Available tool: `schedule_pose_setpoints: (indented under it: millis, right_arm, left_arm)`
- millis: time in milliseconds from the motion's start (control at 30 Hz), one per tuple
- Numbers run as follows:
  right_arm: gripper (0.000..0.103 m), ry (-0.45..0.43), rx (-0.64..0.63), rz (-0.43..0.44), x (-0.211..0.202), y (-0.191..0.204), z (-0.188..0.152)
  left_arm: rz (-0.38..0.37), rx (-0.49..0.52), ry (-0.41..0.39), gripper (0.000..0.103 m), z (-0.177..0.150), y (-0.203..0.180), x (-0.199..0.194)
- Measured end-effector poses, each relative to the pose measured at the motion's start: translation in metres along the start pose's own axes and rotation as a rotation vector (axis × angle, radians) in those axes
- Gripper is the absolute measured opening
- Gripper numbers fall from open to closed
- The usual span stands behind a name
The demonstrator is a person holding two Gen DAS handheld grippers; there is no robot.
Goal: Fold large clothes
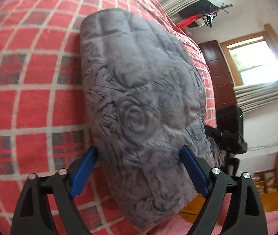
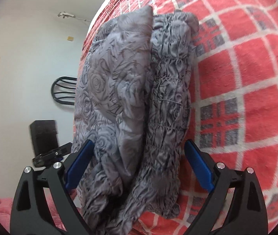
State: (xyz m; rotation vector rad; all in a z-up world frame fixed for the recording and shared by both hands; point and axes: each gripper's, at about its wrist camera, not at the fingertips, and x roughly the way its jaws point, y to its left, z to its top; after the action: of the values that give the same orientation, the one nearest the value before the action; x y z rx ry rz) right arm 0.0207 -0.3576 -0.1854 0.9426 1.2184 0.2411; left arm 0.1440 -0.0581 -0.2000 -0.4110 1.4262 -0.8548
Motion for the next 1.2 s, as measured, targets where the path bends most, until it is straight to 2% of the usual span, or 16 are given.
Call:
schedule_pose_setpoints:
  millis: [133,267,400,533,667,833,1033,1200]
  right_arm:
    - [0.097,0.01,0.037,0.075,0.012,-0.011,0.006]
    - [0.096,0.008,0.014,0.094,0.02,-0.005,0.012]
    - [0.09,0.026,-0.068,0.074,0.028,0.017,0.013]
    - [0.087,0.01,-0.11,0.075,0.019,0.034,0.014]
    - [0.087,-0.022,-0.197,0.051,0.007,0.067,0.016]
    - [0.087,-0.073,-0.268,0.049,-0.004,0.1,0.033]
    - [0.087,-0.093,-0.358,0.047,0.003,0.128,0.067]
    - [0.087,-0.063,-0.385,0.043,0.016,0.138,0.089]
  left_arm:
    - [-0.104,-0.058,0.033,0.091,0.01,0.016,0.019]
    - [-0.152,-0.086,0.05,0.093,0.019,0.021,0.034]
    - [-0.1,-0.001,0.038,0.089,0.023,0.001,0.035]
    - [-0.106,0.074,0.026,0.084,0.026,-0.018,0.027]
    - [-0.114,0.13,-0.024,0.083,0.035,-0.039,0.006]
    - [-0.113,0.205,-0.111,0.083,0.057,-0.056,-0.02]
    - [-0.113,0.253,-0.197,0.083,0.088,-0.051,-0.041]
    - [-0.104,0.235,-0.236,0.083,0.115,-0.035,-0.05]
